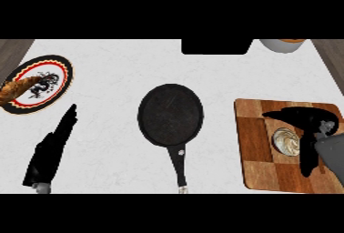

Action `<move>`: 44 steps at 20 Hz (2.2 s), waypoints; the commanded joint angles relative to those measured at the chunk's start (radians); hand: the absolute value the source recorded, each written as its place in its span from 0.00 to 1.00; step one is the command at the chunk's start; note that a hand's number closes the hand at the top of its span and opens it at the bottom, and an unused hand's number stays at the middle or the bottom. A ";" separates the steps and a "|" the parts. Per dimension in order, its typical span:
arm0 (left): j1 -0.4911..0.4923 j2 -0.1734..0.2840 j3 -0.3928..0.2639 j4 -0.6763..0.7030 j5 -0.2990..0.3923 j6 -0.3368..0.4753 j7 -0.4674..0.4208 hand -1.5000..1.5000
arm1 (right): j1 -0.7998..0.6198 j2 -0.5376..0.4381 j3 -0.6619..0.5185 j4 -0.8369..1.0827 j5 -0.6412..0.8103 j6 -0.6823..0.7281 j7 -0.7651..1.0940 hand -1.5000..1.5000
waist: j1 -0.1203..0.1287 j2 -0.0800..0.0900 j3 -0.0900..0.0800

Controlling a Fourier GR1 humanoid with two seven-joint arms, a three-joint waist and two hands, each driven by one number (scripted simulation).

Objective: Pick the cupcake from the cutting board and place it in the pan

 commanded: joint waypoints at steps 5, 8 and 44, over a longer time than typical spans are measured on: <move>0.043 -0.050 0.018 0.006 -0.042 -0.026 -0.039 0.50 | 0.011 0.051 -0.016 0.085 0.158 -0.040 -0.114 0.00 | 0.003 0.000 0.000; -0.044 -0.016 0.073 0.038 -0.002 -0.086 0.002 0.50 | 0.005 0.027 -0.009 0.143 0.208 -0.069 -0.201 0.00 | 0.002 0.001 0.000; 0.015 -0.072 0.092 -0.024 -0.072 -0.101 0.011 0.50 | -0.117 0.176 -0.231 0.088 0.388 -0.899 -0.555 1.00 | 0.001 -0.004 0.002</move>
